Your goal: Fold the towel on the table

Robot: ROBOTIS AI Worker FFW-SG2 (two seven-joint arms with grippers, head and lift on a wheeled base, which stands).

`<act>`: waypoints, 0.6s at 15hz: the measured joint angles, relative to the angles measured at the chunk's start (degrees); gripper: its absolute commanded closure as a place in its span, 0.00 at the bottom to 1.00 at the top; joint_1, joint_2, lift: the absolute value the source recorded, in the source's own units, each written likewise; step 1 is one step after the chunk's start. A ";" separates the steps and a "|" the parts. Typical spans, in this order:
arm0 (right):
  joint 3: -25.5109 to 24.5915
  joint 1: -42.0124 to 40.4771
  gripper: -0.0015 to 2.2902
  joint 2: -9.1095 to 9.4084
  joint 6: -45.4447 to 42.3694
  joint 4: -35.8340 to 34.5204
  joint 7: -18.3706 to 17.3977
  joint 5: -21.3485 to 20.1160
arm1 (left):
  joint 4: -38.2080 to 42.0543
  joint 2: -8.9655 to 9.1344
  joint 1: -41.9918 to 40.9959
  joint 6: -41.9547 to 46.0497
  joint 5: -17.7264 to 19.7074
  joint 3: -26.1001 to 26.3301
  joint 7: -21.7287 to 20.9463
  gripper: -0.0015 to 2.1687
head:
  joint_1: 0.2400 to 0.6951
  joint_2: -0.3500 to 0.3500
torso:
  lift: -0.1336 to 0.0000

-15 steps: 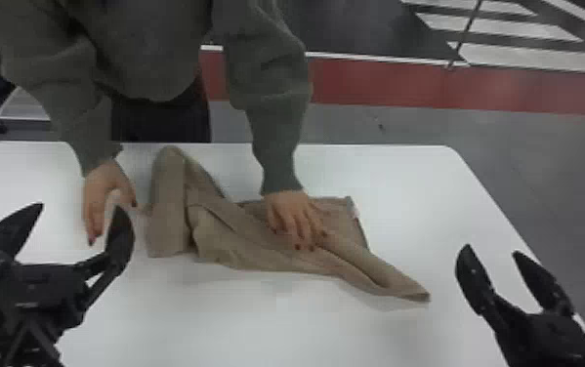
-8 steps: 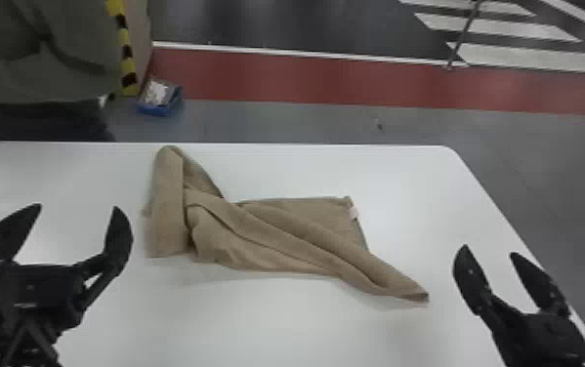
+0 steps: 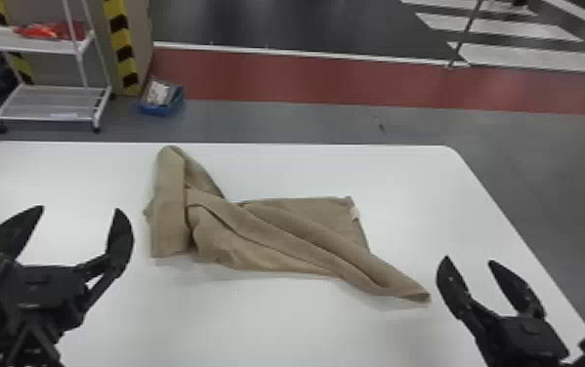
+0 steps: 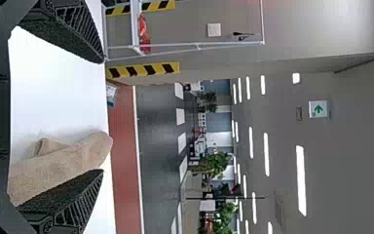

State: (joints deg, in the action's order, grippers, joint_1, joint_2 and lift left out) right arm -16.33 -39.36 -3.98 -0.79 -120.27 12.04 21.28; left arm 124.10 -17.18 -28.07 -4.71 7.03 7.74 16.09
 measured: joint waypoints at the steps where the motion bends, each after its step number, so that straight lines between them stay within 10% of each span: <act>1: 0.06 0.11 0.09 -0.04 0.26 0.20 0.00 -0.13 | -0.04 -0.02 -0.02 0.00 0.00 0.00 0.00 0.04 | 1.00 0.28 | 0.04; 9: 0.16 -0.43 0.09 -0.07 0.45 -0.29 0.00 0.06 | -5.84 1.47 2.41 -1.36 2.32 0.73 -2.36 0.04 | 1.00 0.28 | 0.04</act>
State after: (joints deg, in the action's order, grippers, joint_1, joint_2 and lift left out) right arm -16.17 -39.79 -4.05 -0.34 -120.56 12.04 21.34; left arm 118.26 -15.71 -25.65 -6.07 9.35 8.46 13.73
